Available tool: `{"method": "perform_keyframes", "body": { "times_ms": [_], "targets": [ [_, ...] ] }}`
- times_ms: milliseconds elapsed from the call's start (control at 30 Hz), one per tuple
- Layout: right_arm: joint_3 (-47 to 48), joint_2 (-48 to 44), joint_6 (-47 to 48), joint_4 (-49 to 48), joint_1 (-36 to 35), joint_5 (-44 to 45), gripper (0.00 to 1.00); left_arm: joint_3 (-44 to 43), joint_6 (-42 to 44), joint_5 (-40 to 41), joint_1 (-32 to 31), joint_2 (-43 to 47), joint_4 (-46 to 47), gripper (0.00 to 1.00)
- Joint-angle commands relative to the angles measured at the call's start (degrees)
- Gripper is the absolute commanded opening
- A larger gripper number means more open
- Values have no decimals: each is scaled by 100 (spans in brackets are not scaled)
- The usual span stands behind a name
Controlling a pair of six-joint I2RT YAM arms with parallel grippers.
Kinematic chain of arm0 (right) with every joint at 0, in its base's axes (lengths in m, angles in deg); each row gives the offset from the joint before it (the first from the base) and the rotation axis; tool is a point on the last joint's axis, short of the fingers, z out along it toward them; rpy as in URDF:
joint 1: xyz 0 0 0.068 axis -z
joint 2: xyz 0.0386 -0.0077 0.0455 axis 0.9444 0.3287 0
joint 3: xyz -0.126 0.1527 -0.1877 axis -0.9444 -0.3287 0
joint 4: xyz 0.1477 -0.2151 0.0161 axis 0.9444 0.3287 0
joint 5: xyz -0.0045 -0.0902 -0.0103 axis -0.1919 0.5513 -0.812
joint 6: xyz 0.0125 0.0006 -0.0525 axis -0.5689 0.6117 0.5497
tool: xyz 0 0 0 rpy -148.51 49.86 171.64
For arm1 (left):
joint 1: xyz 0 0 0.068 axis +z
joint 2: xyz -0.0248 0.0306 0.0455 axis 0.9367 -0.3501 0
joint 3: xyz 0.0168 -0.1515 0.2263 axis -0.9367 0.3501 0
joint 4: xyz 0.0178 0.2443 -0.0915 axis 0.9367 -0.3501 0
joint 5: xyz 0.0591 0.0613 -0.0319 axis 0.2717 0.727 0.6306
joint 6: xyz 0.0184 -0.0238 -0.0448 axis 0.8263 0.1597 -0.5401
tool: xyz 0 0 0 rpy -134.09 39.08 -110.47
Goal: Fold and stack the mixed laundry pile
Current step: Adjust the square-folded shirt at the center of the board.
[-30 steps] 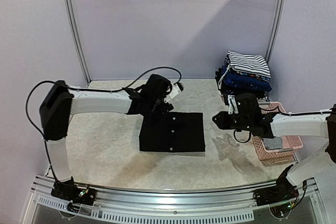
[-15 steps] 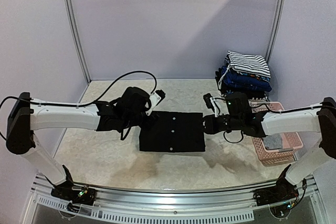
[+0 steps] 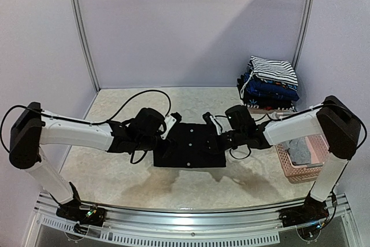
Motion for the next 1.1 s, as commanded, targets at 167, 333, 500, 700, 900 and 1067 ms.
{"method": "perform_keyframes", "body": {
  "times_ms": [167,333,500,700,900,1067],
  "targets": [
    [308,682,-12,57,-19,49,18,186,-249,-428,8,-594,515,53],
    [238,783,-42,59,7,317,16,378,-342,-509,96,-753,725,53],
    [72,918,-145,-57,87,340,14,595,-396,-495,198,-853,785,51],
    [-229,850,-281,-128,161,469,11,889,-467,-346,261,-809,820,51],
    [-347,509,-392,71,171,509,10,912,-547,-194,283,-542,620,50],
    [-257,-91,-451,240,168,277,10,771,-610,-214,106,-65,472,50]
  ]
}}
